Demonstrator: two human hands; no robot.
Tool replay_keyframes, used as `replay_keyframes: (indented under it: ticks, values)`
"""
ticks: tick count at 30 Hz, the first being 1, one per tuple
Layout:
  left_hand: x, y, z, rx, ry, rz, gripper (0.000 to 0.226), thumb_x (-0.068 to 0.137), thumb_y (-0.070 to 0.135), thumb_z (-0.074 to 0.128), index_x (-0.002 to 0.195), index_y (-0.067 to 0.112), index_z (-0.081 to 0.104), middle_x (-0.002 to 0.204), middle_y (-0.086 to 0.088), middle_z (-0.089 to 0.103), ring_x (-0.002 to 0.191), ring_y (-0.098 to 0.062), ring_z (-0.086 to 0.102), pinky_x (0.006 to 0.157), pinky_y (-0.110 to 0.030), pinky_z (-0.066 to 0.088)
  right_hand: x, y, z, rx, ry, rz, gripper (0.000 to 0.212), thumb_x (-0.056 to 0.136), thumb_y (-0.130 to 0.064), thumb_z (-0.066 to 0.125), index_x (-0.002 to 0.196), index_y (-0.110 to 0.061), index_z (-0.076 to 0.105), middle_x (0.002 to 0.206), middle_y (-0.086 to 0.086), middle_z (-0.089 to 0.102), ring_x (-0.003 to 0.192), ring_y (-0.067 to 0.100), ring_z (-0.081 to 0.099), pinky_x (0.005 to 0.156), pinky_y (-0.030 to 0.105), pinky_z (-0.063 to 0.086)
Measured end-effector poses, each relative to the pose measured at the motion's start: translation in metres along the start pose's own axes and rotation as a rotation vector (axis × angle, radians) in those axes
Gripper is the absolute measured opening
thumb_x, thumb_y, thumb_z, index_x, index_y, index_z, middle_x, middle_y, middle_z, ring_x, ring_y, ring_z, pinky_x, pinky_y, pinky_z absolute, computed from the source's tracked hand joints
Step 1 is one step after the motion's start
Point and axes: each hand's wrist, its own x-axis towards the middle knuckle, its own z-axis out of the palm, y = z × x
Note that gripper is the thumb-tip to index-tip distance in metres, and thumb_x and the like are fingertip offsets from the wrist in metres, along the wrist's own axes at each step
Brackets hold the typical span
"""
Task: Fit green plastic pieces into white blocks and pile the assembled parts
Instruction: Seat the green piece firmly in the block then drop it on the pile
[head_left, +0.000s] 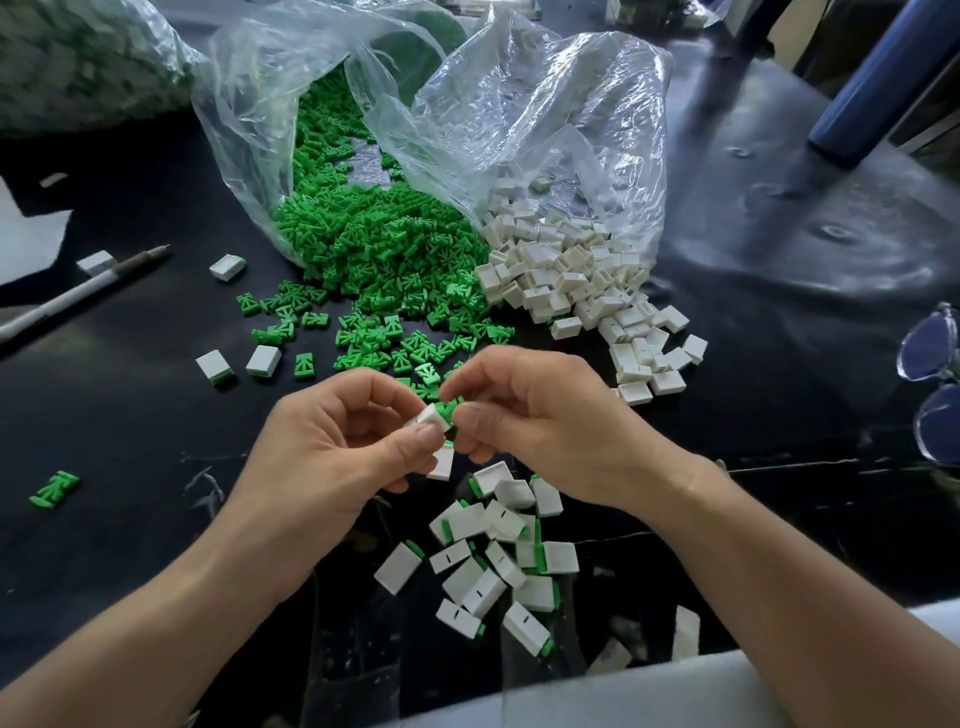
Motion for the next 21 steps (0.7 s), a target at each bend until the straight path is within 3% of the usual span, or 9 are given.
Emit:
replay_keyframes:
  ticks: [2, 6, 10, 15, 17, 21]
  values:
    - [0.0004, -0.0004, -0.0007, -0.004, -0.001, 0.007, 0.029, 0.050, 0.034, 0.071, 0.070, 0.013, 0.067, 0.069, -0.014, 0.070, 0.060, -0.017, 0.067, 0.052, -0.018, 0.052, -0.0003, -0.0006, 0.0009, -0.056, -0.013, 0.018, 0.010, 0.090, -0.012, 0.056, 0.081, -0.012, 0.061, 0.065, -0.006, 0.062, 0.063, 0.009, 0.062, 0.062, 0.018, 0.051]
    - [0.0008, -0.0014, -0.0004, -0.041, -0.006, -0.010, 0.031, 0.050, 0.031, 0.070, 0.076, 0.013, 0.072, 0.071, -0.013, 0.071, 0.060, -0.016, 0.067, 0.054, -0.018, 0.053, -0.0007, -0.0016, 0.0015, -0.169, -0.009, -0.048, 0.018, 0.092, -0.015, 0.053, 0.079, -0.003, 0.057, 0.069, 0.009, 0.060, 0.069, 0.026, 0.058, 0.066, 0.045, 0.048]
    - [-0.0008, -0.0009, 0.0006, 0.009, -0.020, 0.021, 0.024, 0.055, 0.028, 0.069, 0.074, 0.014, 0.075, 0.068, -0.012, 0.071, 0.058, -0.014, 0.064, 0.055, -0.018, 0.053, -0.0016, -0.0036, 0.0010, -0.246, -0.033, -0.075, 0.020, 0.092, -0.013, 0.052, 0.073, -0.006, 0.052, 0.063, 0.006, 0.053, 0.061, 0.018, 0.047, 0.058, 0.037, 0.041]
    - [-0.0054, -0.0005, 0.0001, 0.224, -0.010, 0.137, 0.019, 0.058, 0.031, 0.067, 0.071, 0.020, 0.074, 0.067, -0.005, 0.071, 0.060, -0.014, 0.063, 0.062, -0.032, 0.052, -0.0023, -0.0064, 0.0021, -0.436, -0.050, -0.164, 0.024, 0.091, -0.012, 0.052, 0.071, -0.016, 0.041, 0.060, -0.009, 0.038, 0.060, 0.013, 0.035, 0.059, 0.034, 0.033]
    - [-0.0067, -0.0009, 0.0002, 0.287, -0.004, 0.186, 0.015, 0.060, 0.031, 0.066, 0.069, 0.022, 0.073, 0.065, -0.004, 0.069, 0.055, -0.010, 0.058, 0.058, -0.031, 0.050, -0.0029, -0.0083, 0.0035, -0.504, -0.047, -0.185, 0.025, 0.092, -0.012, 0.051, 0.070, -0.016, 0.039, 0.060, -0.010, 0.034, 0.061, 0.016, 0.035, 0.058, 0.035, 0.033]
    - [-0.0064, -0.0064, -0.0009, 0.454, 0.017, 0.298, 0.009, 0.070, 0.024, 0.079, 0.069, 0.022, 0.070, 0.064, -0.001, 0.066, 0.054, -0.018, 0.057, 0.053, -0.028, 0.045, -0.0036, -0.0098, 0.0039, -0.573, -0.072, -0.214, 0.024, 0.092, -0.011, 0.050, 0.072, -0.015, 0.038, 0.064, -0.003, 0.039, 0.061, 0.021, 0.037, 0.057, 0.040, 0.036]
